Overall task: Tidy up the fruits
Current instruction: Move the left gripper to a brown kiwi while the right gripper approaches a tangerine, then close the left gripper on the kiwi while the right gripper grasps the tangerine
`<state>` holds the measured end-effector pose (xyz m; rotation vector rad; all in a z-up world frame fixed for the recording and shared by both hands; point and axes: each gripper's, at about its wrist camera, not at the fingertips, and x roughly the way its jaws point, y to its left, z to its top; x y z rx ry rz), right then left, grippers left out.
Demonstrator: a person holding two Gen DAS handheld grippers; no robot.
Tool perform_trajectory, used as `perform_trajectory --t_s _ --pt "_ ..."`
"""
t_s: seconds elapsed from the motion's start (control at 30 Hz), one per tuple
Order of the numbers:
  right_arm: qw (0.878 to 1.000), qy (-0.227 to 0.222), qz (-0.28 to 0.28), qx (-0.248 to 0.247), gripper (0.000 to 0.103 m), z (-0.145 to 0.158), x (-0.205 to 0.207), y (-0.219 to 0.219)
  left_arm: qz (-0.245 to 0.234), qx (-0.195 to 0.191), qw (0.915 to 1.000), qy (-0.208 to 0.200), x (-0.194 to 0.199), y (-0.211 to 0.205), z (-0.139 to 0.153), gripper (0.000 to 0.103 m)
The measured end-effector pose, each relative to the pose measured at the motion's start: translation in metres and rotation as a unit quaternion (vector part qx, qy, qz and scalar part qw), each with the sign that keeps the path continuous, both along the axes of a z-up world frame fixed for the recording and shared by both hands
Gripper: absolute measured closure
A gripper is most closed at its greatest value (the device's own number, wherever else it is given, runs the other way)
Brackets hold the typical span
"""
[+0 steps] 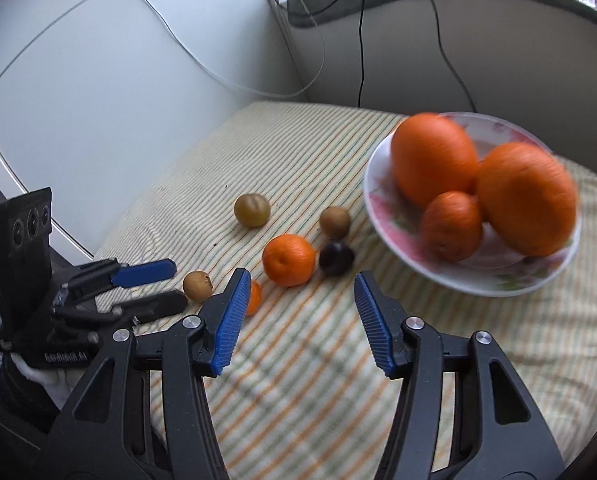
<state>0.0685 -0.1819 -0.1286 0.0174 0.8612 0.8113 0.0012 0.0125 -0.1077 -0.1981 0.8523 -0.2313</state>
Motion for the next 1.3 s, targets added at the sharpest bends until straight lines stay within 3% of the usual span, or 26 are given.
perform_trajectory --t_s 0.13,0.27,0.6,0.97,1.07,1.3 --pt "1.0 0.005 -0.001 -0.003 0.054 -0.006 0.003 0.011 -0.003 0.006 1.0 0.002 0.001 -0.002 -0.005 0.054" --pt "1.0 -0.018 0.006 -0.019 0.057 0.0 0.007 0.027 -0.001 0.009 1.0 0.004 -0.001 0.0 -0.006 0.054" --pt "0.995 -0.046 0.044 -0.077 0.058 -0.004 0.014 0.058 0.005 0.012 0.9999 0.01 0.001 0.006 -0.015 0.054" --pt "0.976 -0.112 0.08 -0.167 0.065 -0.005 -0.003 0.08 0.003 0.03 0.9995 0.004 0.009 0.002 -0.019 0.07" --pt "0.977 -0.111 0.078 -0.163 0.066 -0.006 -0.002 0.078 -0.001 0.029 0.9996 0.002 0.011 -0.001 -0.019 0.077" --pt "0.987 -0.089 0.058 -0.122 0.067 -0.002 0.003 0.063 0.001 0.023 0.9997 0.0 0.01 0.001 -0.018 0.077"
